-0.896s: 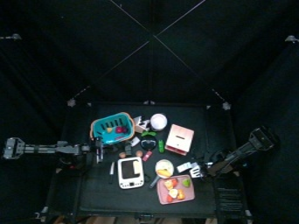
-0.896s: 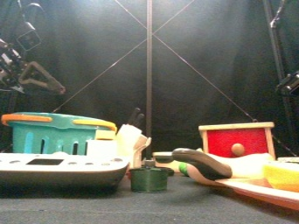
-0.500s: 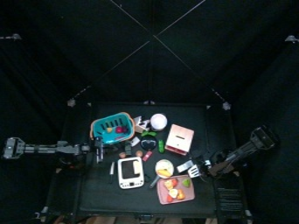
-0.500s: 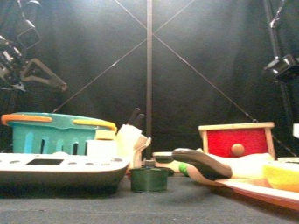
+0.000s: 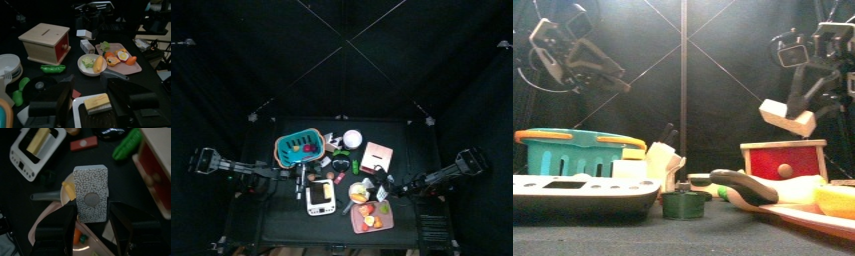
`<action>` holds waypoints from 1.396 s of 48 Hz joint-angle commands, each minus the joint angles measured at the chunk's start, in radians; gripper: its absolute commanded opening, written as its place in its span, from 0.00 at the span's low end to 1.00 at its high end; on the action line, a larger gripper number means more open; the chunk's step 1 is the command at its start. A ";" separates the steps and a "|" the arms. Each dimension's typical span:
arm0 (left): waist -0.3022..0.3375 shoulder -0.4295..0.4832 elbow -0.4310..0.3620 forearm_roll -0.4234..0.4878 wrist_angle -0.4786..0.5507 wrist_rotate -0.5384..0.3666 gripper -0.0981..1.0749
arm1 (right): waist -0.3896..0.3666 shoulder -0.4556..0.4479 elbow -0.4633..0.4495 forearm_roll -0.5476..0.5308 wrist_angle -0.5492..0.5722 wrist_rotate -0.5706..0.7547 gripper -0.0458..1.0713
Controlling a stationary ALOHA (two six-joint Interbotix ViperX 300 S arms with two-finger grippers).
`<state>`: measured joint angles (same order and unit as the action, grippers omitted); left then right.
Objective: Hand over rice
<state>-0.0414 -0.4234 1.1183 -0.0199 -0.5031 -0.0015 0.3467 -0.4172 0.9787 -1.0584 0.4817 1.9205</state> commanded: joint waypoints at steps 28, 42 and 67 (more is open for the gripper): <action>-0.057 0.354 -0.333 -0.043 0.058 -0.002 0.94 | -0.132 0.264 -0.212 -0.302 -0.247 -0.242 0.57; -0.092 0.391 -0.371 -0.077 0.077 -0.002 0.94 | -0.163 0.302 -0.225 -0.255 -0.245 -0.316 0.57; -0.083 0.436 -0.400 -0.077 0.077 0.003 0.94 | -0.161 0.334 -0.259 -0.290 -0.250 -0.316 0.57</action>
<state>-0.1273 0.0230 0.7363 -0.0966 -0.4218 0.0000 0.1841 -0.0629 0.7470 -1.3422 0.2347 1.6061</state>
